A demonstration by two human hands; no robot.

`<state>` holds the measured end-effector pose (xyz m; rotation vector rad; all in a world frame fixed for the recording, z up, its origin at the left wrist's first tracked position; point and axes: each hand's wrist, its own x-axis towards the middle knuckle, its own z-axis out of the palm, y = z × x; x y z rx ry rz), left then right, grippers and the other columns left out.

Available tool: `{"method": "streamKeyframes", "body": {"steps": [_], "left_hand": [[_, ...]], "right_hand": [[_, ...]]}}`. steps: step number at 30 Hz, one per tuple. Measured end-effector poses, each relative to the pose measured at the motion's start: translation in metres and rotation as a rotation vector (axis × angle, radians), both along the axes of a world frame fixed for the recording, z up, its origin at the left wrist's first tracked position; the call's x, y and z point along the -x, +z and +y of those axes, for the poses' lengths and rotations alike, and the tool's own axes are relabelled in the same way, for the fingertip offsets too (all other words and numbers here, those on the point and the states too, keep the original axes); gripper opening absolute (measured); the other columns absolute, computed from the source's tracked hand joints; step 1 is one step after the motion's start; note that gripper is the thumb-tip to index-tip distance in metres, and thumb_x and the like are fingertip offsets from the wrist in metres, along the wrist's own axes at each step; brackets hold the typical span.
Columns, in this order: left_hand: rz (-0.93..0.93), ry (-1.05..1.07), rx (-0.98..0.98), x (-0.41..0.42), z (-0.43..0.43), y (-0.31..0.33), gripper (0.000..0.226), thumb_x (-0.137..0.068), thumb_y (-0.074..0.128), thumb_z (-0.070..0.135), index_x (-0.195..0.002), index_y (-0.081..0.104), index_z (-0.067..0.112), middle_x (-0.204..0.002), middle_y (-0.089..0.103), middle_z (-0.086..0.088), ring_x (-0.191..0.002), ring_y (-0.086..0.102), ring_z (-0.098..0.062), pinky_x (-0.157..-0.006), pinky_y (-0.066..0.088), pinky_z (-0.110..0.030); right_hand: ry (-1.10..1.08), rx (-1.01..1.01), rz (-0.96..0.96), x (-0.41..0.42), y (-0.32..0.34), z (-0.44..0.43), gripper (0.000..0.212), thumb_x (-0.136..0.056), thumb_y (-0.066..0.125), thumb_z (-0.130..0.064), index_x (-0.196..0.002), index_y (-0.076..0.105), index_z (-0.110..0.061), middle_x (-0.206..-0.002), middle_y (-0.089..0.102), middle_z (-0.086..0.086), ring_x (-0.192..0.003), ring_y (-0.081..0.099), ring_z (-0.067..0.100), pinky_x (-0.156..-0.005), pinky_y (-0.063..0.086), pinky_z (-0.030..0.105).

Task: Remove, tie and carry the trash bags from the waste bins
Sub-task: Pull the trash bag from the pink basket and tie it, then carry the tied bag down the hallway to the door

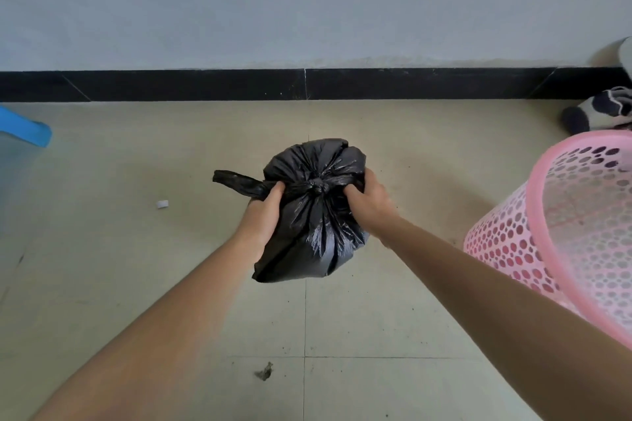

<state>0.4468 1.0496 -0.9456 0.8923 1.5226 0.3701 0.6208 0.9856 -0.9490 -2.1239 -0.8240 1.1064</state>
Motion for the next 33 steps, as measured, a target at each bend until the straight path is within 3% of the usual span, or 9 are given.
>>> {"method": "streamKeyframes", "body": {"steps": [3, 7, 10, 12, 16, 21, 24, 28, 33], "left_hand": [[0.016, 0.028, -0.074, -0.006, 0.004, 0.055, 0.045, -0.097, 0.052, 0.051, -0.123, 0.061, 0.015, -0.112, 0.065, -0.005, -0.101, 0.061, -0.025, -0.089, 0.044, -0.032], [0.027, 0.003, -0.166, -0.008, 0.011, 0.166, 0.043, -0.099, 0.049, 0.05, -0.117, 0.063, 0.013, -0.101, 0.068, 0.0, -0.094, 0.064, -0.019, -0.073, 0.045, -0.027], [0.044, 0.017, -0.228, -0.005, 0.008, 0.272, 0.04, -0.101, 0.047, 0.049, -0.11, 0.062, 0.013, -0.093, 0.065, 0.005, -0.097, 0.063, -0.02, -0.078, 0.042, -0.028], [0.06, 0.036, -0.258, 0.0, 0.006, 0.347, 0.038, -0.101, 0.045, 0.049, -0.109, 0.059, 0.014, -0.091, 0.061, 0.005, -0.089, 0.059, -0.018, -0.082, 0.038, -0.027], [0.034, 0.083, -0.309, 0.013, 0.0, 0.507, 0.04, -0.1, 0.045, 0.052, -0.112, 0.059, 0.017, -0.107, 0.06, -0.003, -0.098, 0.056, -0.021, -0.086, 0.037, -0.027], [-0.062, 0.168, -0.356, 0.045, -0.013, 0.727, 0.066, -0.084, 0.053, 0.069, -0.123, 0.061, 0.017, -0.116, 0.067, -0.001, -0.108, 0.063, -0.023, -0.103, 0.047, -0.04], [-0.098, 0.239, -0.424, 0.074, -0.033, 0.832, 0.071, -0.076, 0.054, 0.072, -0.123, 0.064, 0.02, -0.112, 0.071, 0.0, -0.105, 0.066, -0.022, -0.102, 0.05, -0.043], [-0.116, 0.411, -0.479, 0.118, -0.066, 0.91, 0.062, -0.082, 0.055, 0.069, -0.119, 0.067, 0.019, -0.108, 0.073, -0.001, -0.101, 0.069, -0.023, -0.099, 0.052, -0.043], [-0.164, 0.696, -0.476, 0.215, -0.118, 0.938, 0.07, -0.075, 0.066, 0.07, -0.118, 0.066, 0.015, -0.108, 0.073, -0.002, -0.098, 0.07, -0.026, -0.093, 0.054, -0.044]], "right_hand": [[-0.02, -0.037, -0.017, -0.003, 0.051, 0.003, 0.045, -0.09, 0.043, -0.038, -0.135, 0.042, -0.033, -0.118, 0.058, 0.006, -0.106, 0.056, 0.027, -0.098, 0.047, 0.047], [-0.025, -0.111, -0.062, -0.005, 0.159, 0.007, 0.05, -0.091, 0.044, -0.036, -0.141, 0.038, -0.03, -0.122, 0.06, 0.006, -0.113, 0.055, 0.029, -0.1, 0.046, 0.045], [0.035, -0.173, -0.076, -0.003, 0.261, 0.004, 0.068, -0.095, 0.043, -0.032, -0.155, 0.011, -0.035, -0.147, 0.046, 0.007, -0.13, 0.047, 0.031, -0.102, 0.037, 0.039], [0.131, -0.254, -0.13, 0.0, 0.335, 0.001, 0.074, -0.098, 0.041, -0.028, -0.155, -0.003, -0.041, -0.15, 0.041, 0.008, -0.131, 0.043, 0.029, -0.1, 0.034, 0.038], [0.243, -0.309, -0.221, 0.004, 0.497, 0.001, 0.059, -0.1, 0.038, -0.03, -0.152, 0.017, -0.05, -0.119, 0.051, 0.008, -0.099, 0.052, 0.022, -0.085, 0.033, 0.031], [0.308, -0.404, -0.195, 0.015, 0.717, 0.011, 0.048, -0.094, 0.039, -0.046, -0.142, 0.04, -0.047, -0.118, 0.057, 0.004, -0.103, 0.058, 0.018, -0.095, 0.046, 0.035], [0.34, -0.496, -0.159, 0.035, 0.832, 0.009, 0.048, -0.089, 0.039, -0.049, -0.136, 0.046, -0.048, -0.118, 0.062, 0.003, -0.11, 0.059, 0.019, -0.1, 0.047, 0.043], [0.464, -0.625, -0.159, 0.081, 0.917, 0.002, 0.044, -0.099, 0.037, -0.034, -0.141, 0.048, -0.037, -0.125, 0.062, 0.003, -0.118, 0.054, 0.019, -0.103, 0.041, 0.036], [0.633, -0.758, -0.024, 0.191, 0.944, 0.003, 0.04, -0.103, 0.036, -0.022, -0.137, 0.053, -0.032, -0.12, 0.063, -0.009, -0.112, 0.055, 0.01, -0.097, 0.04, 0.026]]}}
